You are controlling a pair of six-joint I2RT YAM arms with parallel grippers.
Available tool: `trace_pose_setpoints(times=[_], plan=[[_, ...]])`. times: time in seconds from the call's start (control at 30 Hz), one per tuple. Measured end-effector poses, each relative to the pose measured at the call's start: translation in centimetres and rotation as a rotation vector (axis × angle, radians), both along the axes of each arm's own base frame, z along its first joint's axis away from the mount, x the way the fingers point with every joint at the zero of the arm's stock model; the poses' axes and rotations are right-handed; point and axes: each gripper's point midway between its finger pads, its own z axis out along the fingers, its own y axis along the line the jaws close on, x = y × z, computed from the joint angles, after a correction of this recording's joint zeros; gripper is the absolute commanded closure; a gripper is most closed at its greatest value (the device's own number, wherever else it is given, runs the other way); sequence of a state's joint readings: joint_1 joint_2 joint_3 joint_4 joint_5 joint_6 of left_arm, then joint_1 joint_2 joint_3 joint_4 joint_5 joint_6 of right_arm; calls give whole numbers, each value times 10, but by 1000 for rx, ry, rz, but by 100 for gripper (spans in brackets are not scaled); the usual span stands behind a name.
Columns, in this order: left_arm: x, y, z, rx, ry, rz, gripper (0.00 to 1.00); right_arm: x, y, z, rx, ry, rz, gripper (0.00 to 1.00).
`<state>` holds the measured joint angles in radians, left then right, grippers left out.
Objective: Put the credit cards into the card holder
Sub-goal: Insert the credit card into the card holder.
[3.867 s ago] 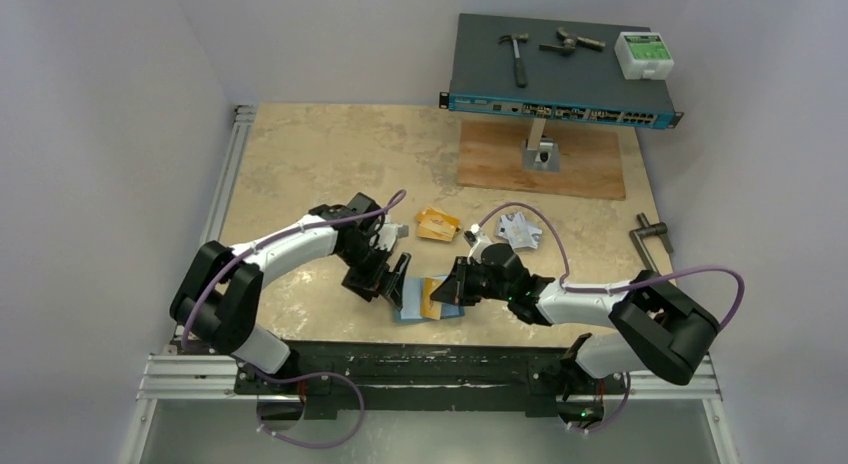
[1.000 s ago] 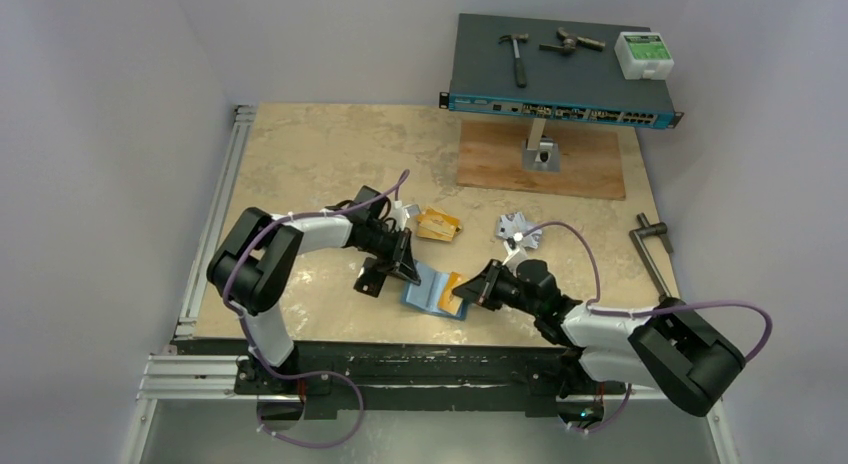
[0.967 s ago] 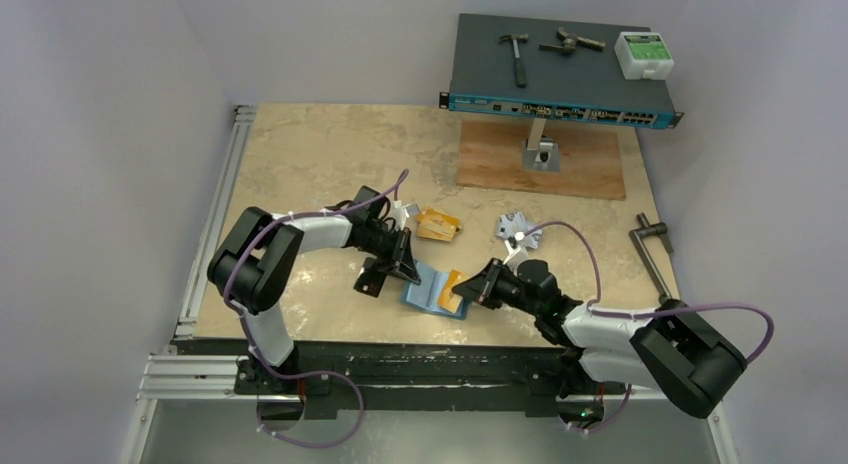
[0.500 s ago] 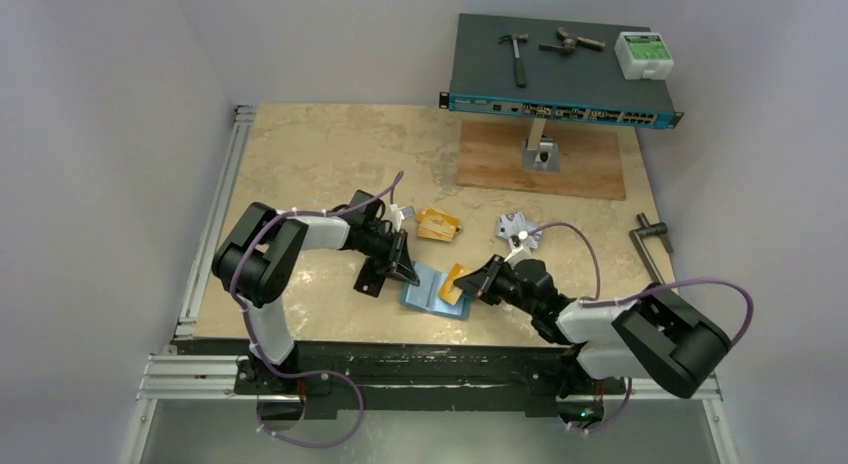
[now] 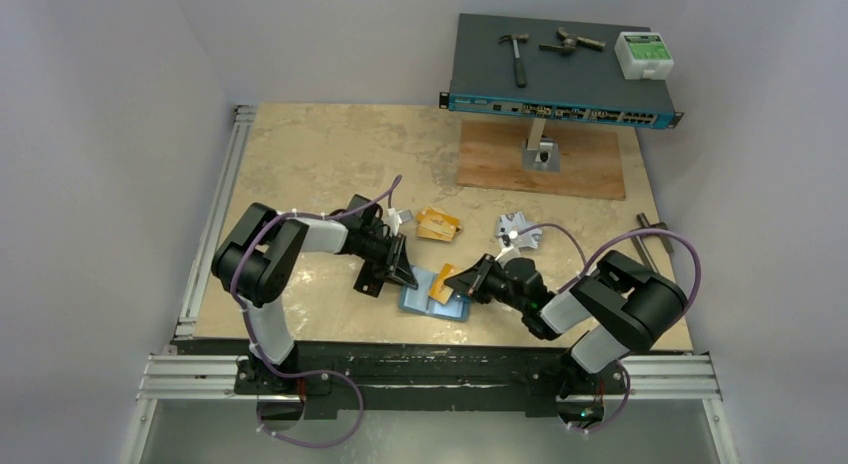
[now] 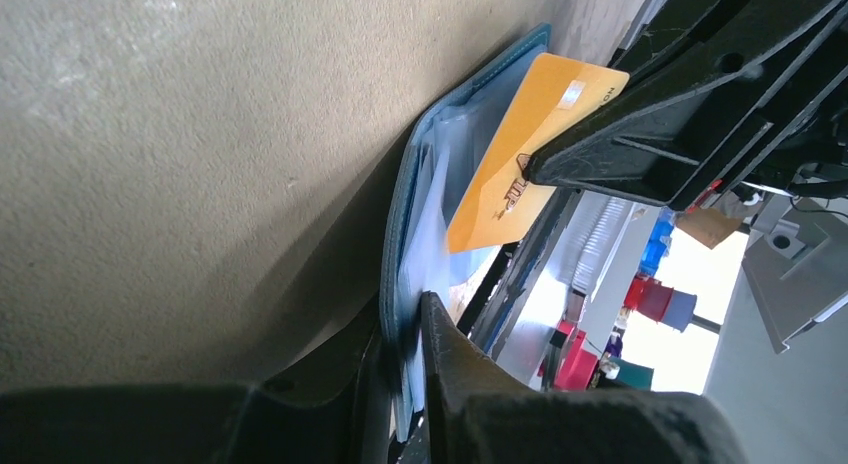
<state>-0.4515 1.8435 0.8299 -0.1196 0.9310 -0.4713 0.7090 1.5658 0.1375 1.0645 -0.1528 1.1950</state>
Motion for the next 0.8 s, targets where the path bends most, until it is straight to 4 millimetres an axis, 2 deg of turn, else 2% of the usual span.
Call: trace_pose_setpoints(times=[0.23,0.43,0.8], plan=[[-3,0,-1,-4,11,-1,81,-1,6,4,6,-11,16,100],[-5,1,-2,-5,16,5,80,-5,10,-2,-1,1,33,100],[-1,2,-2,-25,14,33,91,-14,16,-9,26,31,76,100]])
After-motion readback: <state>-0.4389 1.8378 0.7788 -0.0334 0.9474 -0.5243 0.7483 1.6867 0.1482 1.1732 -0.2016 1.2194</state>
